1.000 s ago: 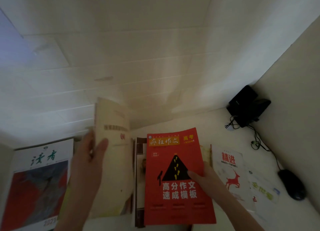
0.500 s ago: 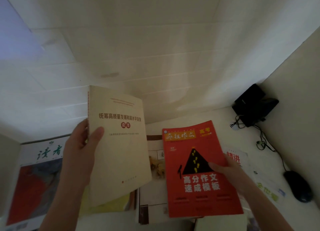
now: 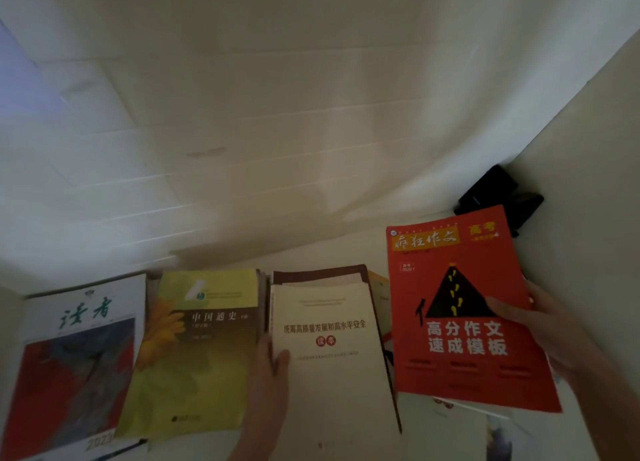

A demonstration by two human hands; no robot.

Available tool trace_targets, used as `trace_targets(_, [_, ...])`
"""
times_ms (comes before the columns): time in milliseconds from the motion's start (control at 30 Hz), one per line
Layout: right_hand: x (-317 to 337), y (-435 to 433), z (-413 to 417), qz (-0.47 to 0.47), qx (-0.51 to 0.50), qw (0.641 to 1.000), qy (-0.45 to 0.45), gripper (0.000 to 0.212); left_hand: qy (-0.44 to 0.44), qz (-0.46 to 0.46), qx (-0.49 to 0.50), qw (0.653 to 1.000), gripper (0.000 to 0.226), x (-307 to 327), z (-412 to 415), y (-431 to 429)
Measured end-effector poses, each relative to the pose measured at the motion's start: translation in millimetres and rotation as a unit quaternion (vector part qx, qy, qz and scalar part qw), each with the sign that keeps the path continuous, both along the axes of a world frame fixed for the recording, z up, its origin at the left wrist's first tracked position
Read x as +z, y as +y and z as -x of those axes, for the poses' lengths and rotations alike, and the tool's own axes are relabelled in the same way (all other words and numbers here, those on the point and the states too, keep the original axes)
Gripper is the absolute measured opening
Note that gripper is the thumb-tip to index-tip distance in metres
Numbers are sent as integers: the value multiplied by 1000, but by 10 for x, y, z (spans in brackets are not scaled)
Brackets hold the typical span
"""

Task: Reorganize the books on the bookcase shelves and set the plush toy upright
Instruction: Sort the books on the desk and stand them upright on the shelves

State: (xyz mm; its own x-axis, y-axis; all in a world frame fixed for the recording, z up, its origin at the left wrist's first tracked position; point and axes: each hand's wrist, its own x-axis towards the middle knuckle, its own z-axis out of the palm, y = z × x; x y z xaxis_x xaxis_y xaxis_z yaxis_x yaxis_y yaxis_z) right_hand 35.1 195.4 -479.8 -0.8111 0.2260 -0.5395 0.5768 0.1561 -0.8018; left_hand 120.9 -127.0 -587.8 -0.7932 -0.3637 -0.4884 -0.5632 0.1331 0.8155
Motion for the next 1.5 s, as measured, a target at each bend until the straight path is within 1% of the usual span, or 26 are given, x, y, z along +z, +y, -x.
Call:
trace_targets(33, [17, -3, 1, -3, 4, 1000, -3, 86, 14, 31, -1, 999, 36, -52, -16, 59])
trace_targets(100, [33, -12, -9, 6, 13, 1000, 4, 53, 36, 60, -7, 998, 42, -108, -11, 144])
trace_targets(133, [20, -9, -16, 5, 17, 1000, 5, 44, 34, 70, -19, 997, 44, -127, -2, 165])
trace_targets(167, [4, -8, -32, 4, 20, 1000, 1, 40, 26, 84, -31, 996, 45, -138, 10, 178])
trace_targets(267, [-44, -26, -74, -6, 31, 999, -9, 40, 8, 132, -49, 990, 48, -164, 33, 189])
trace_targets(333, [-32, -49, -80, -13, 36, 999, -12, 46, 22, 145, -59, 987, 47, -149, 24, 215])
trace_targets(367, [-5, -74, -90, -15, 34, 999, -14, 55, 34, 152, -62, 986, 48, -139, 14, 233])
trace_targets(467, [-6, -64, -103, -13, 23, 1000, -7, 101, 34, 162, -57, 985, 50, -132, 18, 262])
trace_targets(500, [-19, -55, -101, -11, 24, 1000, -6, 105, 21, 178, -62, 982, 50, -140, 32, 256])
trace_targets(533, [-36, -44, -96, -9, 29, 1000, -7, 102, 8, 197, -71, 978, 50, -144, 52, 246])
trace_targets(567, [-28, -59, -94, -9, 34, 999, -10, 93, -4, 206, -80, 975, 50, -146, 72, 233])
trace_targets(633, [-32, -78, -91, -9, 39, 999, -8, 75, -19, 194, -87, 977, 48, -131, 98, 212])
trace_targets(767, [-76, -65, -78, -19, 35, 999, 2, 46, -8, 197, -76, 977, 51, -165, 69, 182])
trace_targets(833, [-97, -55, -66, -28, 39, 999, 1, 42, 14, 192, -62, 979, 50, -150, 51, 210])
trace_targets(900, [-96, -64, -64, -35, 40, 999, -4, 41, 71, 152, -33, 985, 46, -80, 36, 263])
trace_targets(967, [-63, -83, -76, -35, 39, 999, -5, 46, 105, 104, -16, 989, 45, -3, 41, 275])
trace_targets(1000, [-23, -101, -92, -39, 39, 998, -6, 55, 105, 97, -24, 989, 46, 16, 50, 260])
trace_targets(1100, [-27, -59, -133, -36, 30, 999, 0, 105, 81, 68, -65, 992, 59, 2, 92, 178])
trace_targets(1133, [-41, -51, -141, -30, 29, 999, 1, 111, 83, 50, -76, 992, 65, 4, 112, 146])
trace_targets(1167, [-51, -47, -153, -26, 32, 999, -1, 108, 93, 43, -84, 991, 73, 2, 133, 114])
trace_targets(1233, [-21, -91, -185, -15, 30, 999, 5, 88, 116, 41, -95, 988, 82, -6, 187, 65])
trace_targets(1267, [-18, -107, -189, -11, 29, 999, 9, 85, 121, 37, -95, 987, 84, -5, 205, 49])
trace_targets(1333, [-33, -123, -175, -19, 32, 999, 18, 91, 129, 23, -84, 988, 84, -2, 209, 30])
trace_targets(1367, [-40, -132, -165, -24, 34, 999, 20, 87, 127, 19, -83, 988, 81, 1, 194, 30])
trace_targets(1467, [-47, -158, -121, -23, 30, 999, 37, 44, 117, 17, -98, 988, 66, -32, 152, 19])
trace_targets(1500, [-61, -155, -110, -30, 31, 998, 41, 37, 115, -1, -93, 989, 59, -34, 151, 13])
